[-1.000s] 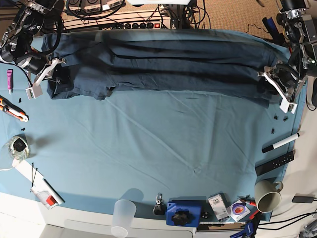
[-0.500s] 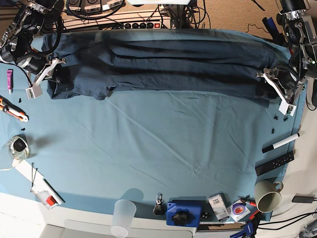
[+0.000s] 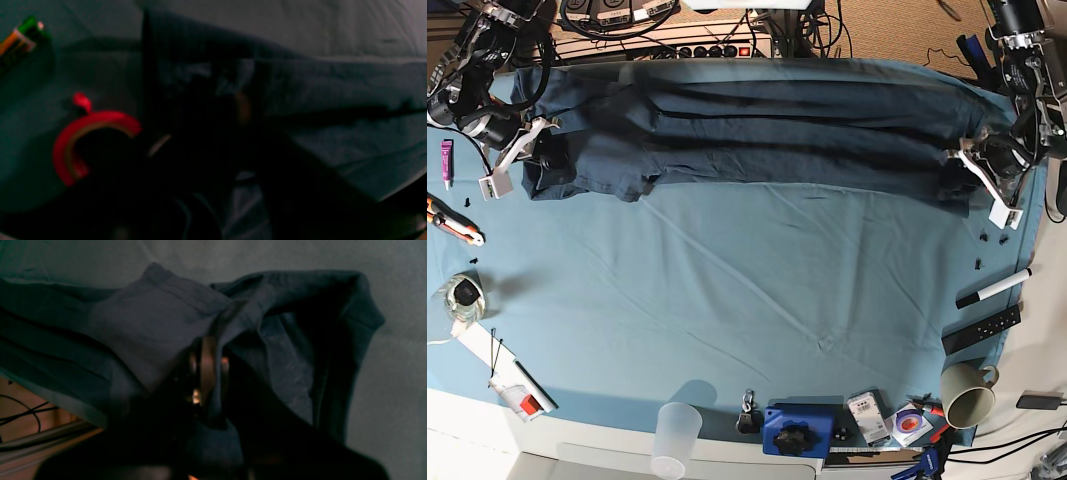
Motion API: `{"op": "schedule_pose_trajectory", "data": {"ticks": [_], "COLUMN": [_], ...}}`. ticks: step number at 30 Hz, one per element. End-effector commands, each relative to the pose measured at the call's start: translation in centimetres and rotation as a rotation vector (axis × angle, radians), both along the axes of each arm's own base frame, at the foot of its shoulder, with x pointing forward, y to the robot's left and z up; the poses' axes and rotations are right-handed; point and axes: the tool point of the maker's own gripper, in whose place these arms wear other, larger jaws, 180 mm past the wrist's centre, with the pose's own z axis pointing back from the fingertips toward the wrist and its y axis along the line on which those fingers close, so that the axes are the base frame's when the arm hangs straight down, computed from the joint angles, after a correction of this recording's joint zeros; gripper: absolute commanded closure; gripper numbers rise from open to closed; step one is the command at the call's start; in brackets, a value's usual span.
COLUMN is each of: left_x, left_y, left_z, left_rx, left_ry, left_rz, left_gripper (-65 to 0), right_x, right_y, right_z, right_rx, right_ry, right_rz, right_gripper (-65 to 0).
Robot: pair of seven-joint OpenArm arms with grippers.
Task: Fold the T-shirt properly
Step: 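Hold the shirt edges with both grippers and adjust the fold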
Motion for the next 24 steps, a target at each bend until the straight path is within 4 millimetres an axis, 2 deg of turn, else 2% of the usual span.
{"op": "schedule_pose_trajectory", "data": {"ticks": [1,3,4,12,15,20,24], "left_x": [1.0,1.0,1.0,0.7,0.9,1.7,1.2], "left_y": [0.4,0.4,0.4,0.5,0.8,1.8,2.1], "left_z": [1.3,1.3,1.3,1.5,2.5,5.3,5.4], "left_rx": [0.004,0.004,0.004,0.018,0.039,0.082,0.099], "left_ry": [-0.047,-0.048,-0.047,-0.034,-0.053,-0.14,-0.116], "left_rz": [0.001,0.001,0.001,-0.011,-0.013,0.006,0.003], "left_gripper": [-9.4,-1.1,0.0,0.0,0.0,0.0,0.0], "right_x": [0.8,0.8,0.8,0.8,0.8,0.8,0.8], "right_y": [-0.4,-0.4,-0.4,-0.4,-0.4,-0.4,-0.4], "right_z": [1.3,1.3,1.3,1.3,1.3,1.3,1.3], "right_rx": [-0.014,-0.015,-0.015,-0.015,-0.014,-0.014,-0.014], "right_ry": [-0.048,-0.049,-0.049,-0.048,-0.048,-0.049,-0.048], "right_rz": [0.003,0.004,0.004,0.003,0.003,0.003,0.003], "right_gripper": [0.0,0.0,0.0,0.0,0.0,0.0,0.0]}}
